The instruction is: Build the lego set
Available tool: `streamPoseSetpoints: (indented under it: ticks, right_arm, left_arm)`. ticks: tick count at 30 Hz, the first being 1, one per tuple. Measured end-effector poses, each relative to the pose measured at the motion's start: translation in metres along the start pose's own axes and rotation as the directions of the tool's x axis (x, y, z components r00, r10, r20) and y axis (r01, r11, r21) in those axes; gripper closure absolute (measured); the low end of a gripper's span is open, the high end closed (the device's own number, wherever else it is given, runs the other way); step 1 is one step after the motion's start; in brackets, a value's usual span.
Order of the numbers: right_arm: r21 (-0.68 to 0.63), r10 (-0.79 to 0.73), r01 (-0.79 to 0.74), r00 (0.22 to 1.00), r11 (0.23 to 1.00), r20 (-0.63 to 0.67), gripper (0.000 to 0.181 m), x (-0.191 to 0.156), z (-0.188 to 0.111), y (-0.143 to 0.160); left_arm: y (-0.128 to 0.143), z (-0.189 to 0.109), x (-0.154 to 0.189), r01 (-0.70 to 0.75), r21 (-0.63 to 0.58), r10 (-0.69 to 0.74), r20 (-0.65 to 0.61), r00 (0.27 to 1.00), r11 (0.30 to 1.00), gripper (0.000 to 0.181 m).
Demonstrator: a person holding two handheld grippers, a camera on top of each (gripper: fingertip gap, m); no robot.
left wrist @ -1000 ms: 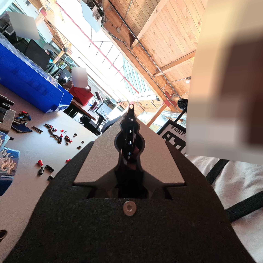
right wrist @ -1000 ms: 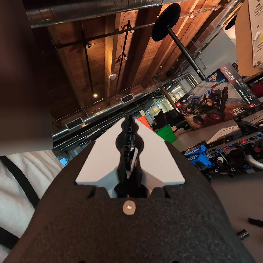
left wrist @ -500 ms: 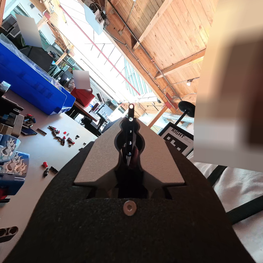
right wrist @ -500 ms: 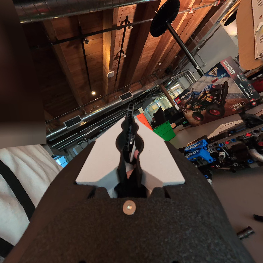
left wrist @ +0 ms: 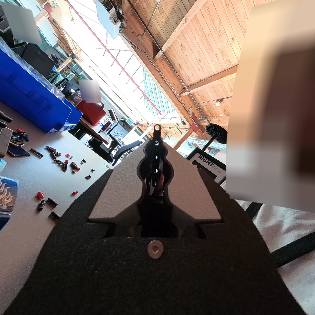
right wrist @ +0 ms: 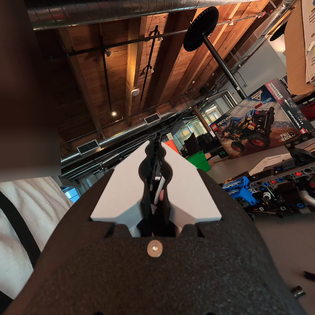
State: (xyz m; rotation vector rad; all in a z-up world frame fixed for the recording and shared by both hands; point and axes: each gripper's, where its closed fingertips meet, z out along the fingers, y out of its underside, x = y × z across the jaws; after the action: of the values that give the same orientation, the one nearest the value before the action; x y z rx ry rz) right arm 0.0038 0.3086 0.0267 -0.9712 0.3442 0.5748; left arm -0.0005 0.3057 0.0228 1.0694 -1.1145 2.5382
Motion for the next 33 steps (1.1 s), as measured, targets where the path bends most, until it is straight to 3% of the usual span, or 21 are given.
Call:
streamPoseSetpoints:
  ticks: [6, 11, 20, 25, 27, 33]
  right_arm:
    - [0.007, -0.022, 0.022, 1.000, 1.000, -0.008, 0.178, 0.002, -0.002, 0.002]
    - [0.051, 0.045, -0.045, 0.999, 0.998, 0.007, 0.177, 0.005, -0.005, 0.003]
    - [-0.078, 0.007, -0.005, 1.000, 0.997, 0.028, 0.178, 0.005, -0.005, 0.008]
    - [-0.173, 0.112, -0.102, 0.992, 0.980, 0.050, 0.177, 0.010, -0.009, 0.020]
    - [-0.216, 0.113, -0.100, 0.992, 0.971, 0.048, 0.177, 0.011, -0.011, 0.023]
    - [-0.246, 0.122, -0.109, 0.992, 0.963, 0.041, 0.177, 0.013, -0.010, 0.021]
  left_arm:
    - [0.002, 0.001, -0.002, 0.016, 0.003, -0.016, 0.001, 1.000, 1.000, 0.176]
    - [0.004, 0.001, -0.004, 0.050, 0.025, -0.050, -0.003, 0.999, 0.998, 0.176]
    - [0.007, -0.002, -0.006, -0.089, -0.177, 0.104, 0.080, 0.991, 0.980, 0.176]
    - [0.015, -0.012, -0.014, -0.193, -0.389, 0.263, 0.133, 0.956, 0.901, 0.175]
    - [0.017, -0.014, -0.015, -0.184, -0.439, 0.265, 0.132, 0.955, 0.880, 0.175]
    - [0.013, -0.012, -0.017, -0.107, -0.383, 0.155, 0.096, 0.983, 0.917, 0.176]
